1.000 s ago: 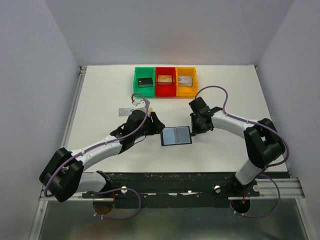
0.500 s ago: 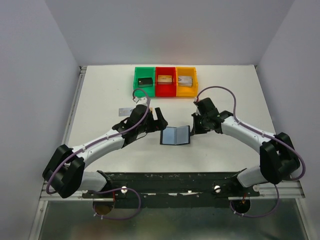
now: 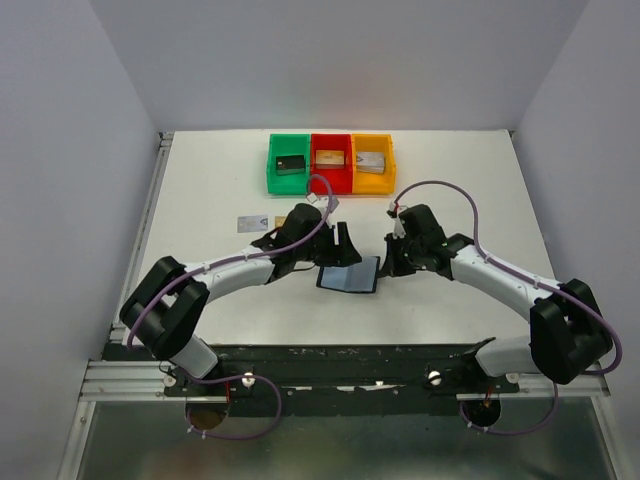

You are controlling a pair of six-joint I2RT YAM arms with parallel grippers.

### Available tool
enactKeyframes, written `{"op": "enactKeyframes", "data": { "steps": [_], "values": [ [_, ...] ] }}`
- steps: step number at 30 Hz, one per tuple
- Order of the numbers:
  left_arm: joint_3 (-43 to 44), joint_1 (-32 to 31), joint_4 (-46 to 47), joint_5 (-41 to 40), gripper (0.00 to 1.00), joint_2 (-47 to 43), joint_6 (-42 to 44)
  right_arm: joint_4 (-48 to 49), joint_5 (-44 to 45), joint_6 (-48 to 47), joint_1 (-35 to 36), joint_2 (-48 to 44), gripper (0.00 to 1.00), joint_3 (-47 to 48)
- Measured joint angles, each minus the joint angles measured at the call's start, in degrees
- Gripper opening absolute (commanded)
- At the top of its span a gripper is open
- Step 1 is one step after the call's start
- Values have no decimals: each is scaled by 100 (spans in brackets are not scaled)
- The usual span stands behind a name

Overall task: Take the credit cards out of the card holder
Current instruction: Remove the credit card from the card holder.

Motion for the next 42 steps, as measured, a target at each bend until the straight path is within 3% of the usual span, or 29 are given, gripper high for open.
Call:
{"op": "enactKeyframes", "data": {
  "steps": [21, 42],
  "values": [
    [232, -20, -334, 52, 66, 463, 289, 516, -1029, -59, 0, 92, 0, 232],
    [389, -26, -697, -111, 66, 702, 553, 518, -1158, -59, 0, 249, 0, 378]
  ]
}}
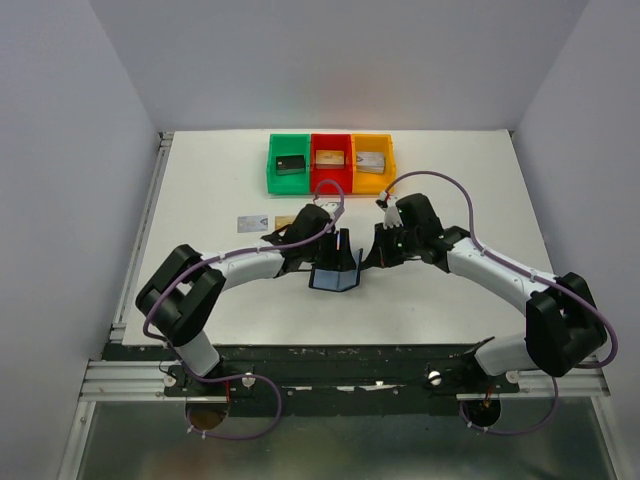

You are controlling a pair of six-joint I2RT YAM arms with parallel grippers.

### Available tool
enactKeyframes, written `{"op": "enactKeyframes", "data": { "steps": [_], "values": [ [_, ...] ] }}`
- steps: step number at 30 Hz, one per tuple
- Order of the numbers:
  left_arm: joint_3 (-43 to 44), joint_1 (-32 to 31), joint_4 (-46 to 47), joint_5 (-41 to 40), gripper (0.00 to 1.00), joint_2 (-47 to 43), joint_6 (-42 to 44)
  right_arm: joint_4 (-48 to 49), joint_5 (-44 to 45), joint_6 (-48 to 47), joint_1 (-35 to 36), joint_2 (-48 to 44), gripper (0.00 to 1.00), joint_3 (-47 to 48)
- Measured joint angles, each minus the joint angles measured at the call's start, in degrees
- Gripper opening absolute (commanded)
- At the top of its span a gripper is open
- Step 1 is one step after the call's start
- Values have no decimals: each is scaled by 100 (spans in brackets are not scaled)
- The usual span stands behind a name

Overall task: Take the credit cards out of the card holder
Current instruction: Remove the credit card from the card holder.

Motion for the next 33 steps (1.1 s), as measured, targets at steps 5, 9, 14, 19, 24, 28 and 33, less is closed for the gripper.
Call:
{"op": "enactKeyframes", "data": {
  "steps": [5, 9, 14, 19, 24, 28, 33],
  "values": [
    [24, -35, -35, -26, 65, 39, 50, -2, -20, -2, 0, 0, 0, 9],
    [57, -48, -74, -46, 65, 76, 79, -4, -37, -2, 0, 0, 0, 9],
    [125, -72, -127, -81, 64, 136, 111, -7, -39, -22, 0, 0, 0, 9],
    [195, -74, -299, -219, 63, 162, 160, -11, -42, -42, 0, 0, 0, 11],
    [251, -101, -501, -544, 63, 162, 164, -15, -42, -48, 0, 0, 0, 31],
    [269, -109, -573, -732, 63, 155, 155, -17, -42, -50, 0, 0, 0, 31],
    [269, -120, -684, -990, 63, 52, 140, -15, -42, -61, 0, 0, 0, 31]
  ]
}}
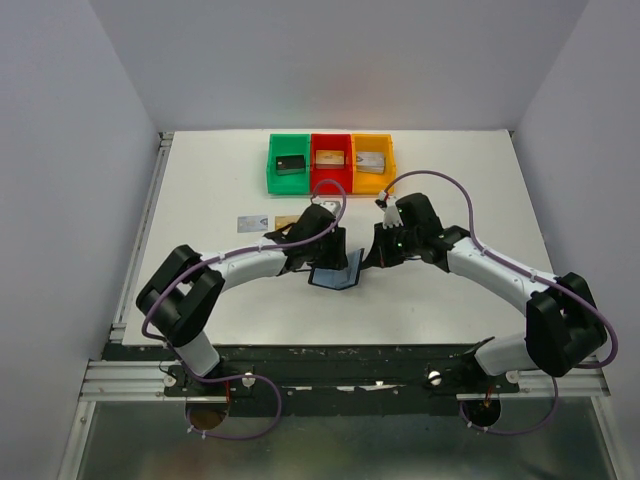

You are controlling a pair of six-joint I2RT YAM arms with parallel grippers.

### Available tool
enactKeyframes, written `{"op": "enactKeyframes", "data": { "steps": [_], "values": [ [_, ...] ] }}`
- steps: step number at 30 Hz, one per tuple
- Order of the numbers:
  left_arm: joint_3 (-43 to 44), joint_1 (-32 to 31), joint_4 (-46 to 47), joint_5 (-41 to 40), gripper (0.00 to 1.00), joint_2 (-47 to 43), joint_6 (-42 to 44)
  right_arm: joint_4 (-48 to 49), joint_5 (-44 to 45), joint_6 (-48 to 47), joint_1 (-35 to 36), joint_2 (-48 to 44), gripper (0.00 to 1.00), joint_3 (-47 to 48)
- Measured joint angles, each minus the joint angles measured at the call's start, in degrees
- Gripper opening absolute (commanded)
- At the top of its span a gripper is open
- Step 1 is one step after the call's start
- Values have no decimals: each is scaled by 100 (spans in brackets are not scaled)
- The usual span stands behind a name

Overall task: Take the credit cards out of the card holder
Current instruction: Remove the credit card from the card holder.

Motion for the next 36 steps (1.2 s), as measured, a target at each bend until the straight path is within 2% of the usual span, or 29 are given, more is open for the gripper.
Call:
{"op": "enactKeyframes", "data": {
  "steps": [16, 23, 26, 31, 36],
  "values": [
    [-50, 17, -323, -774, 67, -402, -52, -153, 9, -181, 0, 0, 0, 48],
    [-562, 339, -304, -1034, 66, -1314, -190, -289, 52, -374, 0, -2, 0, 107],
    [-603, 466, 22, -782, 63, -1443, -157, -369, 4, -459, 0, -2, 0, 186],
    [-577, 422, 734, 275, 59, -1086, -120, -527, -66, -577, 0, -2, 0, 343],
    [-538, 372, 929, 885, 61, -634, -66, -623, -81, -627, 0, -2, 0, 352]
  ]
}}
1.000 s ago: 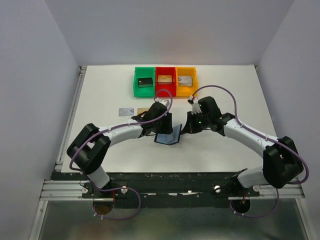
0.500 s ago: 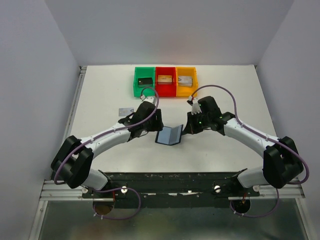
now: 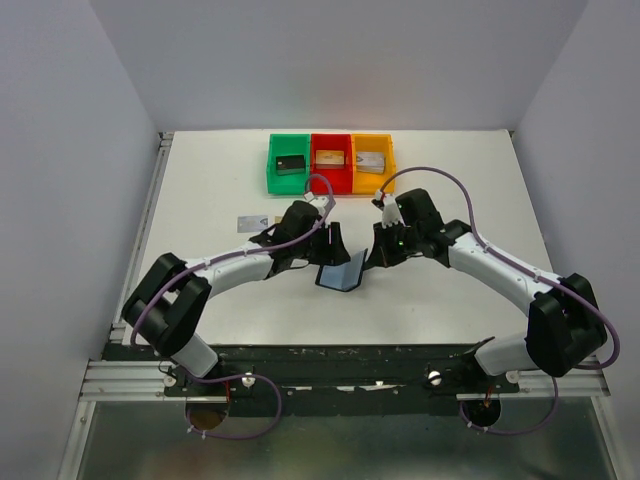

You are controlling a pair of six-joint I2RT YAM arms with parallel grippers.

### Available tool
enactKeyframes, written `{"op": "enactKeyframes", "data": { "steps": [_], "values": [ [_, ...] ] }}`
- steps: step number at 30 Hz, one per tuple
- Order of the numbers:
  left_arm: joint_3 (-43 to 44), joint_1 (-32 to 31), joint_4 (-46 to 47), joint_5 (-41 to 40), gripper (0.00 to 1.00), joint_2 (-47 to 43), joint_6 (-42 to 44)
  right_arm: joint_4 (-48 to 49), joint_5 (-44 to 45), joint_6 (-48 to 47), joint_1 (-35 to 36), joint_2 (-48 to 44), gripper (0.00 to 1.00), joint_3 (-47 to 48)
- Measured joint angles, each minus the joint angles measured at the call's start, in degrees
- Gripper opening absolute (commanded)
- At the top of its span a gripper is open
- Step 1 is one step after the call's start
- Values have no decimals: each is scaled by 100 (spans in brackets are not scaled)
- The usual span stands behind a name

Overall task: Take the credit cards out of the card holder
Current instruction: Remove the credit card from the card holder.

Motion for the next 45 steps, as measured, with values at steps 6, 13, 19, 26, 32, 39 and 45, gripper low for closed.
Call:
{"op": "enactKeyframes", "data": {
  "steps": [6, 13, 19, 26, 32, 39, 45],
  "values": [
    [170, -118, -17, 299, 63, 284, 107, -59, 4, 0, 0, 0, 0, 0],
    [393, -251, -68, 365, 64, 433, 247, -92, 96, 7, 0, 63, 0, 0],
    [481, -299, -232, 361, 64, 616, 313, -188, 310, 55, -2, 238, 0, 0],
    [485, -326, -391, 339, 64, 684, 367, -234, 450, 111, -37, 345, 0, 2],
    [680, -378, -616, 275, 65, 848, 420, -260, 461, 122, -39, 420, 0, 55],
    [966, -511, -815, 66, 66, 986, 562, -278, 461, 153, -39, 428, 0, 103],
    [1086, -603, -1078, -179, 66, 1095, 671, -291, 459, 153, -39, 428, 0, 140]
  ]
}}
